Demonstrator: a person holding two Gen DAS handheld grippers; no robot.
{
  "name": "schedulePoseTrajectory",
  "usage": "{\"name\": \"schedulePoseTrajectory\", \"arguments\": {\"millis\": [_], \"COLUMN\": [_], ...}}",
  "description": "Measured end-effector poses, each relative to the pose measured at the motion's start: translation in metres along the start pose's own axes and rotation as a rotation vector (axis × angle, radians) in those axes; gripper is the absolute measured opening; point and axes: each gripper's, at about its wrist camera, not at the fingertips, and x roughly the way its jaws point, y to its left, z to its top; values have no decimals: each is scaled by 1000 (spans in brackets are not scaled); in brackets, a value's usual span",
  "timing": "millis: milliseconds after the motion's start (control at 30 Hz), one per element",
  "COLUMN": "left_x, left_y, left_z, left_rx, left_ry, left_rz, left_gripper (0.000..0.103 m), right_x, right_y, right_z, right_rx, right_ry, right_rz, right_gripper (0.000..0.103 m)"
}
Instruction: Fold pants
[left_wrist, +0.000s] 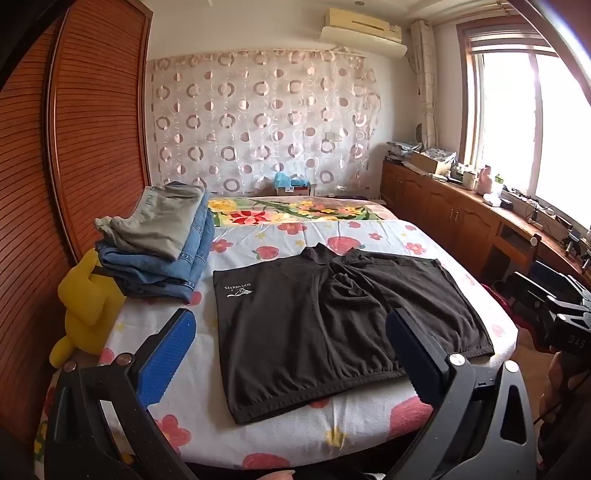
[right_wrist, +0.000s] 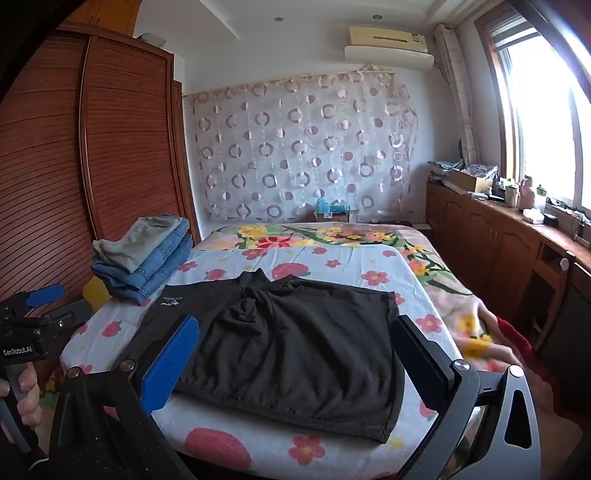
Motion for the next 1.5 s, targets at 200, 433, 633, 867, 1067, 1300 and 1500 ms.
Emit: {"name": "schedulePoseTrajectory", "arguments": {"millis": [200, 433, 633, 867, 1067, 1300, 1500], "left_x": [2, 0, -1, -1, -1, -1, -1], "left_y": [8, 16, 12, 11, 11, 10, 9], "left_z": [0, 2, 0, 0, -1, 0, -1], "left_rx": [1, -8, -4, -5, -7, -7, -7], "left_ry": [3, 1, -3, -4, -7, -6, -7], "left_rz": [2, 12, 15, 14, 16, 17, 17], "left_gripper": [103, 103, 103, 103, 103, 103, 103], "right_x": [-1, 0, -2, -1, -1, -1, -1], "right_y": [-1, 3, 2, 2, 2, 2, 2], "right_z": [-2, -1, 0, 0, 0, 0, 0], "right_rx": [3, -5, -6, -3, -4, -3, -2], "right_ry": [-2, -3, -2, 0, 0, 0, 0], "right_rz": [1, -2, -1, 5, 4, 4, 4], "right_gripper": [103, 103, 103, 103, 103, 103, 103]}}
